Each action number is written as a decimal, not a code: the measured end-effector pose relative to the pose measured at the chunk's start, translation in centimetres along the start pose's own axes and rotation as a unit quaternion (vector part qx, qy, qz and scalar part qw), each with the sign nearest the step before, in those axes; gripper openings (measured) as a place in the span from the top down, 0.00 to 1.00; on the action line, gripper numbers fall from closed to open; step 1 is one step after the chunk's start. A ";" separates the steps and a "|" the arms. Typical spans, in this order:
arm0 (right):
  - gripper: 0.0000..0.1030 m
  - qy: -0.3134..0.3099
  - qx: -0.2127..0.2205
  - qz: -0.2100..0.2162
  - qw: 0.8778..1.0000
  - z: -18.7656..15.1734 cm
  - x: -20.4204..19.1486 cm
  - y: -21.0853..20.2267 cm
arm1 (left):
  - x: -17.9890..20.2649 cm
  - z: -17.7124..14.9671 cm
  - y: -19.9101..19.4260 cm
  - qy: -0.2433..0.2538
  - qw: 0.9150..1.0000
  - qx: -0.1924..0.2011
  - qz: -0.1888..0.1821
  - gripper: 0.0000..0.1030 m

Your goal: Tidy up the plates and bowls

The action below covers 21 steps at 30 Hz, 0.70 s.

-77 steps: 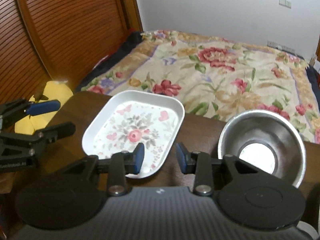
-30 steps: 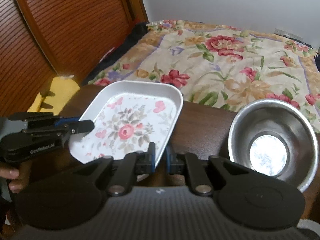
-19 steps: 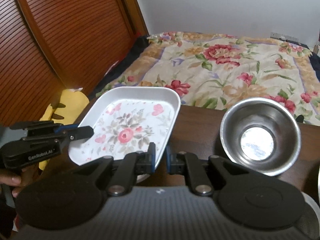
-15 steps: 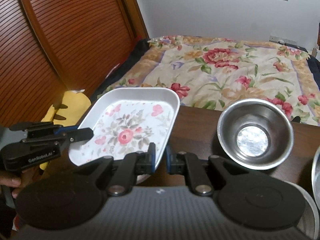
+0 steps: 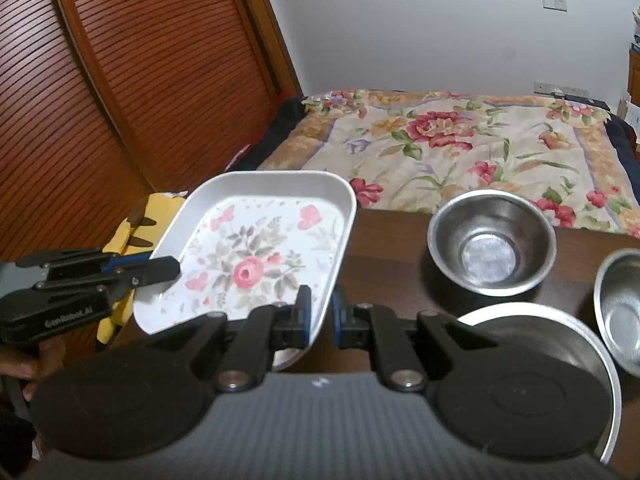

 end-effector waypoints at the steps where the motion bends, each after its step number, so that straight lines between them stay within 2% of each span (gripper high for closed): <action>1: 0.88 0.002 0.000 0.001 1.000 -0.4 0.0 -0.3 | 0.3 -0.2 -0.3 0.001 1.000 0.000 -0.002 0.86; 21: 0.88 0.000 0.008 0.018 1.000 -4.0 -1.1 -3.1 | 1.8 -2.6 -3.8 0.008 1.000 0.006 -0.011 0.86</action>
Point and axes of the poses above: each gripper's, at about its wrist camera, not at the fingertips, and y roughly the way its jaws point, x to its right, z to its top, the point moved 4 cm from there along y, roughly the way its jaws point, and after that the axes turned 3 degrees about y, right-handed, at the moved point
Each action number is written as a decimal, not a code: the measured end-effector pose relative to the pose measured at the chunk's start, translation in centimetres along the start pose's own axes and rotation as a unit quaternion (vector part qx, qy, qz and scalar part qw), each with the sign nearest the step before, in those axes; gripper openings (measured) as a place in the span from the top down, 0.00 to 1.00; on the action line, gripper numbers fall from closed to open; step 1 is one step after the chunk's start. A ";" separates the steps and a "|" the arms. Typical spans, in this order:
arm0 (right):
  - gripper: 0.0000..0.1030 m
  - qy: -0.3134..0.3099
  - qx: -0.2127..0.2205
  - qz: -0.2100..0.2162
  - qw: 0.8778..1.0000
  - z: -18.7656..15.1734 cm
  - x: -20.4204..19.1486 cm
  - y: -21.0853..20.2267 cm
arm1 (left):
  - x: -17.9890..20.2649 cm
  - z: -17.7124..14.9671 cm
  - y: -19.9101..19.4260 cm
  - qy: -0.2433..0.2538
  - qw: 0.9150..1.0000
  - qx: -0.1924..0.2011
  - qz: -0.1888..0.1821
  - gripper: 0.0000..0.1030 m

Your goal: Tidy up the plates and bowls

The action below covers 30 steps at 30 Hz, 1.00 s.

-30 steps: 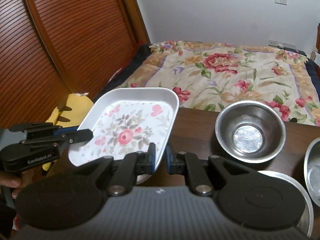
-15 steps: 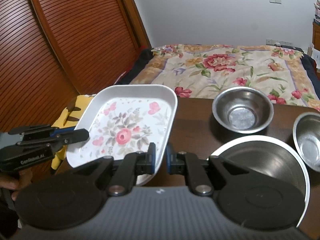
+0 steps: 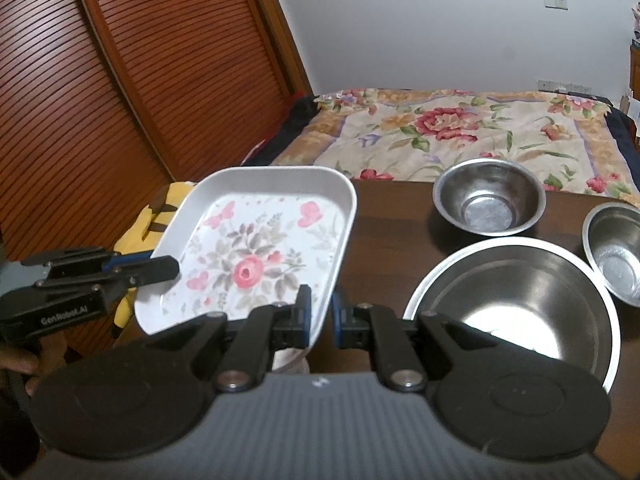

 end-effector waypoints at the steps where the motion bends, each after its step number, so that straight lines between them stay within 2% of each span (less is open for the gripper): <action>1: 0.88 0.000 0.000 0.001 1.000 -0.1 -0.1 -0.1 | 0.1 -0.1 -0.2 0.000 1.000 0.000 0.000 0.86; 13: 0.88 0.008 0.011 0.010 1.000 -3.0 -0.9 -0.2 | -0.6 -3.5 -0.9 -0.023 1.000 -0.012 -0.007 0.86; 23: 0.88 0.014 -0.002 0.017 1.000 -6.1 -1.3 0.9 | -1.0 -6.8 -1.5 -0.036 0.999 -0.032 -0.004 0.86; 30: 0.88 0.008 -0.010 0.017 1.000 -7.2 -2.1 1.0 | -1.4 -7.9 -1.9 -0.042 0.998 -0.037 0.003 0.86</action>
Point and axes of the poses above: each gripper's, at about its wrist camera, not at the fingertips, and y roughly the way its jaws point, x to its right, z to its top, the point moved 4 cm from there along y, roughly the way its jaws point, and after that the axes turned 3 degrees about y, right-handed, at the moved point
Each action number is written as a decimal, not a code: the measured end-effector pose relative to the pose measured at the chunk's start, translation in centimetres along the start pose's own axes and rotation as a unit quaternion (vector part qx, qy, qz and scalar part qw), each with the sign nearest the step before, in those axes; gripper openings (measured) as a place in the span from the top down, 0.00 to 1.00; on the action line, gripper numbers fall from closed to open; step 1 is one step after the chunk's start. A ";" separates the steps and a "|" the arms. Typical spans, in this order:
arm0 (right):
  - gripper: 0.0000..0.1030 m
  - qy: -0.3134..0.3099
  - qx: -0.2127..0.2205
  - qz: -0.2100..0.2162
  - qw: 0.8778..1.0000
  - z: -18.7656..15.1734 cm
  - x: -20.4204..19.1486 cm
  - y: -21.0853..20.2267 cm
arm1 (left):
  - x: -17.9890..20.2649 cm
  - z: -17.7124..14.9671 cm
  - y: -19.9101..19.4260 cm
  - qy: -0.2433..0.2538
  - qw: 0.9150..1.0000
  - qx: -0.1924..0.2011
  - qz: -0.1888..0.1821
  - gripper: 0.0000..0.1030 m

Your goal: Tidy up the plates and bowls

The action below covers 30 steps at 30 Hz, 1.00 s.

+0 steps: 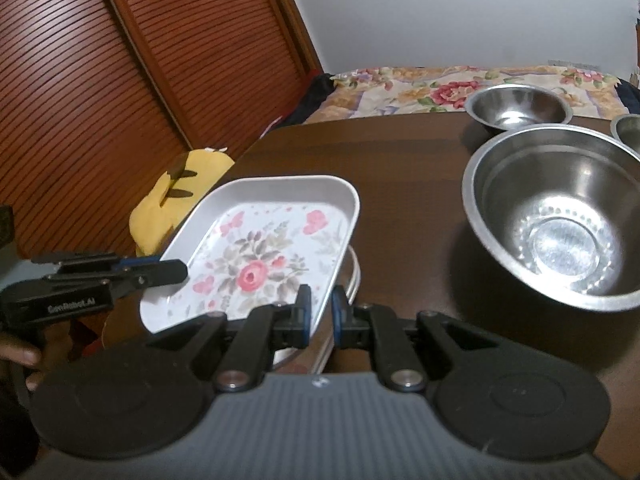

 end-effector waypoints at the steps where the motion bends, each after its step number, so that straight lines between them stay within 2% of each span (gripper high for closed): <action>1: 0.88 -0.001 -0.001 0.000 1.000 -0.1 -0.1 0.0 | 0.1 -0.1 -0.1 0.002 1.000 0.000 0.002 0.86; 20: 0.88 -0.038 0.006 -0.016 0.999 -1.5 -1.0 0.0 | 0.3 -1.6 0.5 0.025 0.999 -0.010 0.026 0.86; 30: 0.88 -0.028 0.018 -0.020 0.999 -1.9 -0.8 -0.2 | 0.5 -1.8 0.9 0.029 0.999 -0.011 0.035 0.87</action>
Point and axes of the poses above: each gripper's, at about its wrist camera, not at the fingertips, and y roughly the way its jaws point, x to its right, z to its top, the point moved 4 cm from there along y, roughly the way its jaws point, and after that the axes turned 3 degrees about y, right-handed, at the moved point
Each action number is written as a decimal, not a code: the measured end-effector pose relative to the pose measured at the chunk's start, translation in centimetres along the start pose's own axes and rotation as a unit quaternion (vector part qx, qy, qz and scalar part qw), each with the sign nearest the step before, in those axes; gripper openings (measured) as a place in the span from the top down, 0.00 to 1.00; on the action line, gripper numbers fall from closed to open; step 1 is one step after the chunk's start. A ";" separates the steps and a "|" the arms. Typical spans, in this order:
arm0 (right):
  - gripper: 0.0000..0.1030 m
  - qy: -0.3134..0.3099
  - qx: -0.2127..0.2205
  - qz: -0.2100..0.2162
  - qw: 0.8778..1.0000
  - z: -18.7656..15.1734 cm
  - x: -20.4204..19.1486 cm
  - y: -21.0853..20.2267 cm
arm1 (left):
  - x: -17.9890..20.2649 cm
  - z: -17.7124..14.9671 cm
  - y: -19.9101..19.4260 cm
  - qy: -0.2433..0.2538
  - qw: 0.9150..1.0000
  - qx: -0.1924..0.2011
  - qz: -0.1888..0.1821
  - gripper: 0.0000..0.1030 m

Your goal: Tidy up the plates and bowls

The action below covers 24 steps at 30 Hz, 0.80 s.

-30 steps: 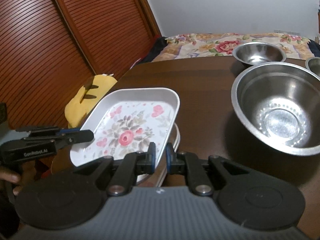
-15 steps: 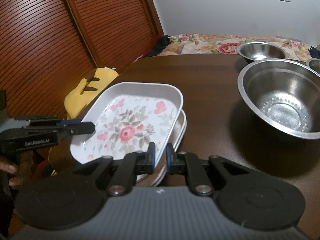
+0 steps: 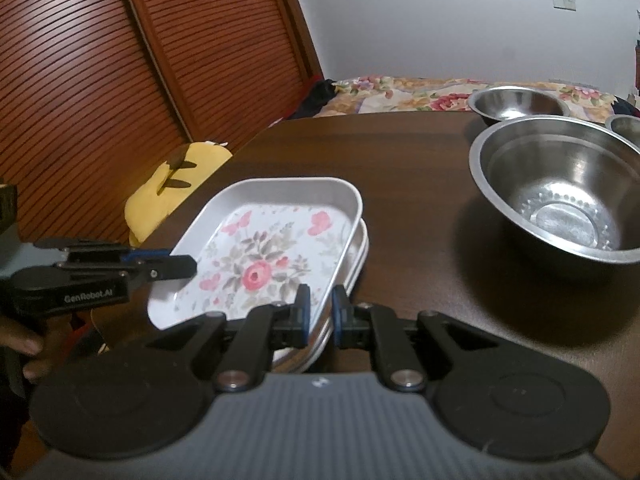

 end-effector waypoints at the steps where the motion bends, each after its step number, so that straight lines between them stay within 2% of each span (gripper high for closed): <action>1: 0.88 0.000 0.000 -0.001 1.000 -0.1 -0.1 0.1 | 0.1 0.0 0.0 0.003 1.000 0.001 0.003 0.87; 10: 0.86 -0.029 0.016 -0.016 0.999 -0.6 -0.7 0.1 | -0.5 -0.7 0.5 0.001 1.000 -0.004 0.013 0.87; 24: 0.86 -0.026 0.023 -0.009 0.999 -1.1 -0.8 -0.3 | -0.8 -0.9 0.7 -0.002 1.000 -0.006 0.017 0.87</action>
Point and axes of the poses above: each gripper's, at about its wrist camera, not at the fingertips, and y roughly the way its jaws point, x to its right, z to its top, the point moved 4 cm from there along y, roughly the way its jaws point, and after that the axes turned 3 degrees about y, right-handed, at the moved point
